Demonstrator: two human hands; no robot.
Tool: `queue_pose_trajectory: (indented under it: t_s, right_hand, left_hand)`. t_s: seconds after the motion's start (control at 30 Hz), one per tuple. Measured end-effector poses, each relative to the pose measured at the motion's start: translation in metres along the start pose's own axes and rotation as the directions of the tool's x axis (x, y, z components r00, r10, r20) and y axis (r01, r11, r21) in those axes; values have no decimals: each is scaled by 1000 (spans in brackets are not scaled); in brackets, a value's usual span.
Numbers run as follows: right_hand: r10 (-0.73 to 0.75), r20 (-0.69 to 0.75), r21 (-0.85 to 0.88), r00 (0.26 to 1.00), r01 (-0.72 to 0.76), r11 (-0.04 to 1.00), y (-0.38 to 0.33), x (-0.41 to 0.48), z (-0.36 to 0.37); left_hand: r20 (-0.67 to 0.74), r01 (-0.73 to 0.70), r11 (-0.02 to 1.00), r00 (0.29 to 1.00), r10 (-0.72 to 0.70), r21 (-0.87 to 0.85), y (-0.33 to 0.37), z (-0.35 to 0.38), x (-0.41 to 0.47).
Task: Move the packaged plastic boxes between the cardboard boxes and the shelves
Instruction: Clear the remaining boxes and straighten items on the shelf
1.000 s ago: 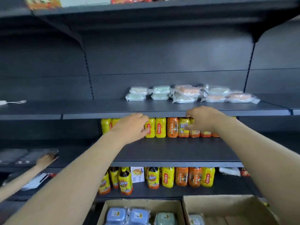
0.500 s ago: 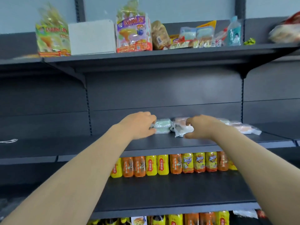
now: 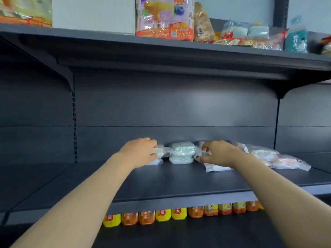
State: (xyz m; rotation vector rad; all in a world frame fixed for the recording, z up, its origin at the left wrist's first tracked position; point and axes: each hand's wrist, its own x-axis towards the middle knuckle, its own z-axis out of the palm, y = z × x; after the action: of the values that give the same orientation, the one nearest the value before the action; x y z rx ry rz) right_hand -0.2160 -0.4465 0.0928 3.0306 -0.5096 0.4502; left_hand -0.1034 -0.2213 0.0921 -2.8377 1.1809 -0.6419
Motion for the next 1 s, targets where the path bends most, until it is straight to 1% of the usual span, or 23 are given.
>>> queue_pose_trajectory:
  t_s: [0.07,0.17,0.3,0.37,0.43,0.5,0.57,0.6,0.67,0.73,0.8,0.83,0.93,1.0]
  right_hand:
    - [5,7,-12,1000,-5,1000,-1,17,9]
    - [14,3,-17,1000,-14,1000,1,43,22]
    - [-4,3,45,1000,4,999,9,81,44]
    - [-19,-6,56,1000,19,998,12,100,56]
    - [-21,-22,72,1000,22,997,15,117,68]
    - [-14,-35,151,999,19,988,21,133,81]
    - [-12,-33,218,999,19,976,25,144,93]
    - [-17,-31,220,999,24,975,27,149,98]
    - [-26,-26,210,999,31,977,31,156,108]
    - [-23,-18,221,1000,26,975,35,163,117]
    - [-15,-9,230,1000,17,973,38,169,126]
    - [-17,-4,224,1000,17,974,40,170,130]
    - [-24,-8,197,1000,25,980,45,172,137]
    - [-14,-20,210,1000,18,978,50,173,140]
  left_hand:
    - [19,23,1000,1000,-23,-18,-12,15,16]
    - [9,61,997,998,-60,-48,-29,35,42]
    - [11,119,987,993,-118,-106,-40,67,78]
    - [18,152,982,988,-151,-108,-44,84,98]
    - [14,200,973,980,-200,-112,-48,102,119]
    - [-6,258,957,965,-261,-133,-52,118,139]
    - [-25,330,933,941,-336,-145,-55,131,157]
    - [-25,370,918,926,-377,-144,-57,137,165]
    - [22,475,866,878,-478,-156,-63,152,181]
    - [131,570,794,822,-555,-211,-68,167,192]
    - [228,616,710,787,-573,-342,-71,179,198]
    - [255,624,662,778,-574,-415,-72,184,200]
    - [272,634,549,753,-600,-545,-72,191,201]
    - [254,641,511,732,-632,-573,-69,192,203]
